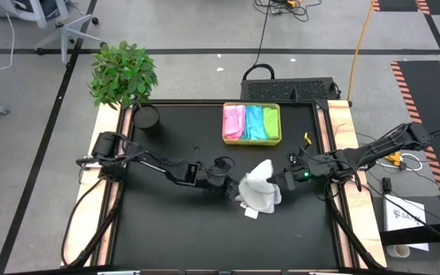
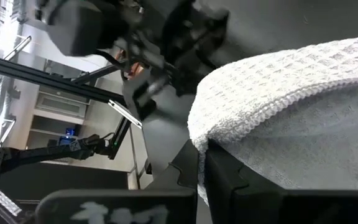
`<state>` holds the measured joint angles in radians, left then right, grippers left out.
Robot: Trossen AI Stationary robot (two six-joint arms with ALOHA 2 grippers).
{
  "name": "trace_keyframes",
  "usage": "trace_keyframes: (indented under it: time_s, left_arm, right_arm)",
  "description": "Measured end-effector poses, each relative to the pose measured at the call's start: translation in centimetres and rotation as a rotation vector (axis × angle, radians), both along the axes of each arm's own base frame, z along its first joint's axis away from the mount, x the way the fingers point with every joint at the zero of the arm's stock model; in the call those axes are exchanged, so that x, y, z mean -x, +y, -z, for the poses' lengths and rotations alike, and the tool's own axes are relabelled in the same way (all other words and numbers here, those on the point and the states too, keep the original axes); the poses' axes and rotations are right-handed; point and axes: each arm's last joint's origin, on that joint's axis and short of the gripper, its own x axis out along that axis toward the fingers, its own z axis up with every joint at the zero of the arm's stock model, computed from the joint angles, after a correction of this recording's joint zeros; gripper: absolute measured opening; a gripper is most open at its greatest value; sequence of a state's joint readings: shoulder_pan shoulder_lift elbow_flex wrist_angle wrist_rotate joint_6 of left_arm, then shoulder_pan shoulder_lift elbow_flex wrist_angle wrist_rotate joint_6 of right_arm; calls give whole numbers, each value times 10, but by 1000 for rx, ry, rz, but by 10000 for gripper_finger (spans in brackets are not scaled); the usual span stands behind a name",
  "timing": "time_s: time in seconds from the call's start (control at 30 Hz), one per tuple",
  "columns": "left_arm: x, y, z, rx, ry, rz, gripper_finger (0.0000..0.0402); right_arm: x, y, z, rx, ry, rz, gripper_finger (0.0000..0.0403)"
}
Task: Fold microfiber towels
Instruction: Fold the white microfiber cloth
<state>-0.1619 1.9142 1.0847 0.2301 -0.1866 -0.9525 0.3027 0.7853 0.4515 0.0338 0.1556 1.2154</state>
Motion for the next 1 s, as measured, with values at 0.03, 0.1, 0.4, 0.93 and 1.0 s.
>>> trace_keyframes:
  time_s: [0.03, 0.1, 0.4, 0.93, 1.0]
  left_arm:
    - [3, 1, -6, -19, 6, -6, 2]
    - [8, 3, -18, -54, 6, -18, 2]
    - [53, 15, -96, -223, -12, -131, 1]
    - [96, 2, -161, -360, -201, -138, 0]
    - [96, 1, -162, -354, -210, -139, 0]
  right_arm:
    - [0, 0, 0, 1, 1, -1, 1]
    - [0, 0, 0, 2, 0, -1, 1]
    - [1, 1, 2, 2, 23, -30, 2]
    - [3, 0, 6, 11, 71, -17, 2]
    - [3, 0, 6, 11, 71, -16, 2]
